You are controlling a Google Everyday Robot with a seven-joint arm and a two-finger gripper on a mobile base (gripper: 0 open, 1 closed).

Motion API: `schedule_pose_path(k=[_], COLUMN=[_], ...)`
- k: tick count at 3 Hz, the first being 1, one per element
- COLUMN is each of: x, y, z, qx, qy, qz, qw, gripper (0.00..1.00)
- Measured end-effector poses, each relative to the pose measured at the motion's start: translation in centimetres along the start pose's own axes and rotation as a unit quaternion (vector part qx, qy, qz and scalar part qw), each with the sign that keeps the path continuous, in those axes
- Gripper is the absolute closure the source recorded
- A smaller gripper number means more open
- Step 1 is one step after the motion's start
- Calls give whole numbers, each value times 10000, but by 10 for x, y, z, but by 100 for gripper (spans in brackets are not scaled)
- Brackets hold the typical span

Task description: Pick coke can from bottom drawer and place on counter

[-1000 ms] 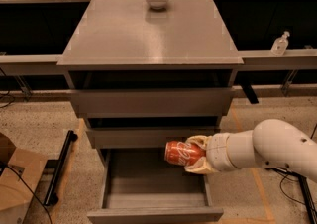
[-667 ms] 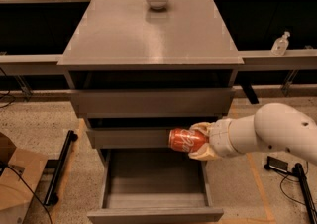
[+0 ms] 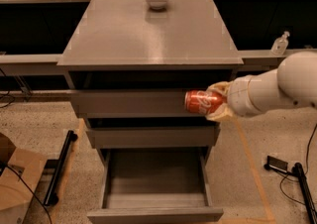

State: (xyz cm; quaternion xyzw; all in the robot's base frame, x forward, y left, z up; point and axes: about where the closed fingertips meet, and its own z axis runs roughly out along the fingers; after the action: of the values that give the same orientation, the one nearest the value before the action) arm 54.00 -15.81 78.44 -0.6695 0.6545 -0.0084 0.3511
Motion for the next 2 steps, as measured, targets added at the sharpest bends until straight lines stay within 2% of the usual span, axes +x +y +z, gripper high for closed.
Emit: schedule_pose_path(k=[1, 2], x=[-31, -27], y=[-78, -73], z=[-57, -52], qx=[571, 447], qy=[107, 127], qz=[-394, -358], qw=[9975, 9983], gripper=[100, 100])
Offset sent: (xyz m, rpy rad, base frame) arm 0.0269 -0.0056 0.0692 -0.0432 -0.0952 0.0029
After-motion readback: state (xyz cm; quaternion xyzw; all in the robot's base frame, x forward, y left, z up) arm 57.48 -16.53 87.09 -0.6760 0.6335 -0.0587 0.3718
